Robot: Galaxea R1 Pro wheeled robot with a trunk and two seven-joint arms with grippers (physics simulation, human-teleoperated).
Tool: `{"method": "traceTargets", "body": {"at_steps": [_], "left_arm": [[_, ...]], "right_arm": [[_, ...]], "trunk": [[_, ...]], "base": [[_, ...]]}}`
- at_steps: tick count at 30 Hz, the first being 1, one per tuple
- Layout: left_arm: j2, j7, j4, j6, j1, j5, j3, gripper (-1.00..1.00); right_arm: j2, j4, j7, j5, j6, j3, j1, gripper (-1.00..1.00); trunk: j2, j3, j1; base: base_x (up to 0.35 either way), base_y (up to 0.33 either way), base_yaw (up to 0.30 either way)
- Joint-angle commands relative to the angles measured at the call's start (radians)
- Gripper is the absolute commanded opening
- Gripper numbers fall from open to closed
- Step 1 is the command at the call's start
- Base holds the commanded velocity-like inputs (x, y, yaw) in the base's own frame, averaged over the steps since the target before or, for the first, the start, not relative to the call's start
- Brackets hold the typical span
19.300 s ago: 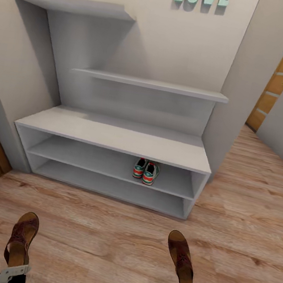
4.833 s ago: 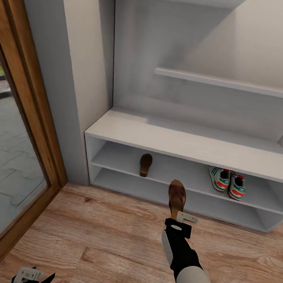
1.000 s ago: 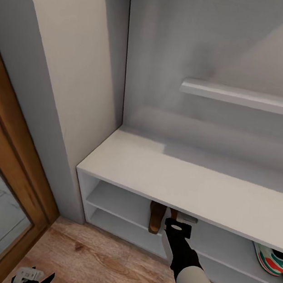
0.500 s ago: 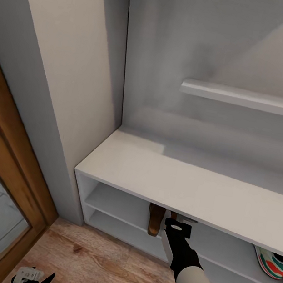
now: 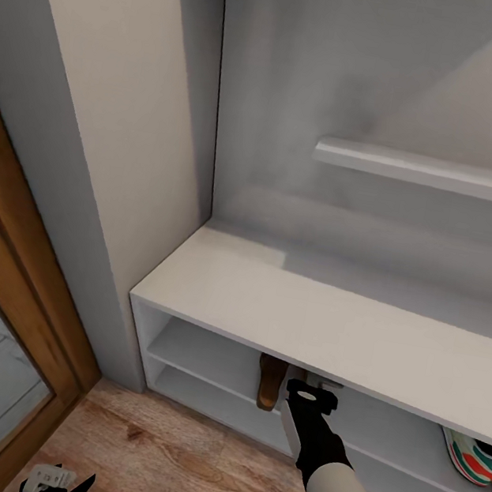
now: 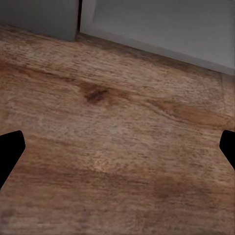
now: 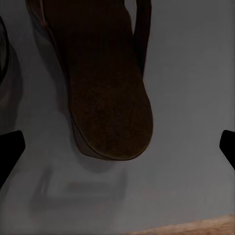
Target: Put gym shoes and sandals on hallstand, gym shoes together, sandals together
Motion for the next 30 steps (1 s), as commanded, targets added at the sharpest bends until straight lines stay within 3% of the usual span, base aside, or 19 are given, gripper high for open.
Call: {"method": "traceTargets", "body": {"at_steps": [1,19,30], "left_arm": [[0.000,-0.009,0.001,0.000,-0.001,0.003,0.005,1.00],[0.000,-0.009,0.001,0.000,-0.001,0.003,0.005,1.00],[0.000,-0.009,0.001,0.000,-0.001,0.003,0.005,1.00]], "right_arm": [[0.001,-0.002,0.000,0.006,0.008,-0.003,0.000,1.00],[0.001,-0.002,0.000,0.006,0.008,-0.003,0.000,1.00],[0.001,-0.002,0.000,0.006,0.008,-0.003,0.000,1.00]], "trunk": [[0.000,-0.001,0.000],[0.000,-0.001,0.000],[0.000,-0.001,0.000]], "base": [[0.000,0.000,0.000],[-0.006,0.000,0.000],[-0.212,-0.071,0.000]]}}
